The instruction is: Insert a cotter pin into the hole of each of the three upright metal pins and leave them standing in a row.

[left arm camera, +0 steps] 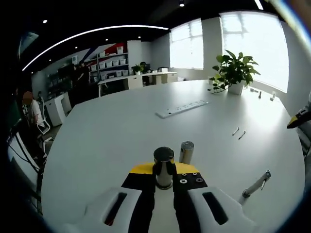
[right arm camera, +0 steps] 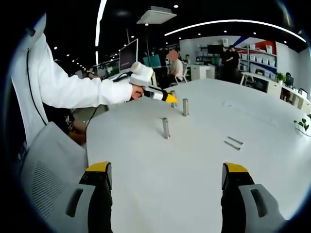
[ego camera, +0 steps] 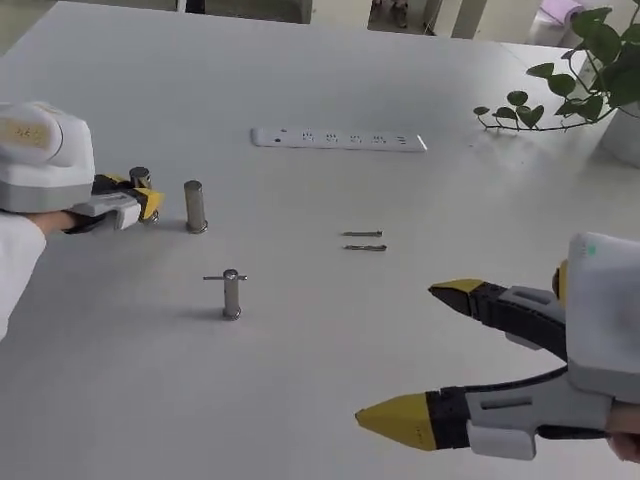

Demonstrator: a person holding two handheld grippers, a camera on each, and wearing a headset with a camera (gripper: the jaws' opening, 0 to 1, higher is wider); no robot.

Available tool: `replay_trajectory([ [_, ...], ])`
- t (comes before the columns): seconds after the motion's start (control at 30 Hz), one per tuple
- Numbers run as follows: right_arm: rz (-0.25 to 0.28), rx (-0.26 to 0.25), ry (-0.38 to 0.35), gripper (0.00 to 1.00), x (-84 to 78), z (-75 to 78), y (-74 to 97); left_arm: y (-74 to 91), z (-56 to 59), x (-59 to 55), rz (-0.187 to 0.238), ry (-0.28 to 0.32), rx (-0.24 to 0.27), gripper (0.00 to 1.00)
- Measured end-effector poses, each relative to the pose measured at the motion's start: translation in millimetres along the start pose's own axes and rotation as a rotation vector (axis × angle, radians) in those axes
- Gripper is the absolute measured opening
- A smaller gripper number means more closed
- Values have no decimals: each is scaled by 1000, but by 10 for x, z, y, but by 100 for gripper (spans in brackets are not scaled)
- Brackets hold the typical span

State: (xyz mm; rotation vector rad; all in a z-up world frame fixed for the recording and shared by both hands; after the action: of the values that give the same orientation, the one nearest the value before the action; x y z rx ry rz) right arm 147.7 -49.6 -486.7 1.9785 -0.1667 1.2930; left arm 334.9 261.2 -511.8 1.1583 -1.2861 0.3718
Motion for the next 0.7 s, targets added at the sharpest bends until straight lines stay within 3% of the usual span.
replay_trajectory([
  [0.03,2,1,3,92,2,-1,5,64,31,39,10,-38,-10,11],
  [0.2,14,13,11,92,16,-16,22,355,194,148,23,-7,10,11],
  [0.33,42,22,18,92,58,-44,69,573,352,162,6,2,45,11],
  [0.4,52,25,19,92,73,-53,95,686,437,166,13,51,57,11],
  [0.5,84,25,11,90,92,-53,155,811,552,179,16,56,71,11],
  [0.63,90,33,13,91,79,-54,202,990,793,191,-2,61,69,11],
  [0.7,89,36,15,90,70,-51,221,1085,939,196,0,28,78,11],
])
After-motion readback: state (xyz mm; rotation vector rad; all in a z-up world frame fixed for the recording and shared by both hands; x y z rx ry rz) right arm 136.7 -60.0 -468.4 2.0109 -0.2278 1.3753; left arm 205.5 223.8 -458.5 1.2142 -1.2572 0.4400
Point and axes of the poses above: the centre of the closed fingertips' face, and the gripper's own axes: y roughly backward along the fingers, z roughly to its right, x roughly out of its top, the point moved 8 cm from there along y, roughly backward along the fingers, and after that the axes turned 8 degrees about -y, right-handed, at the moved point
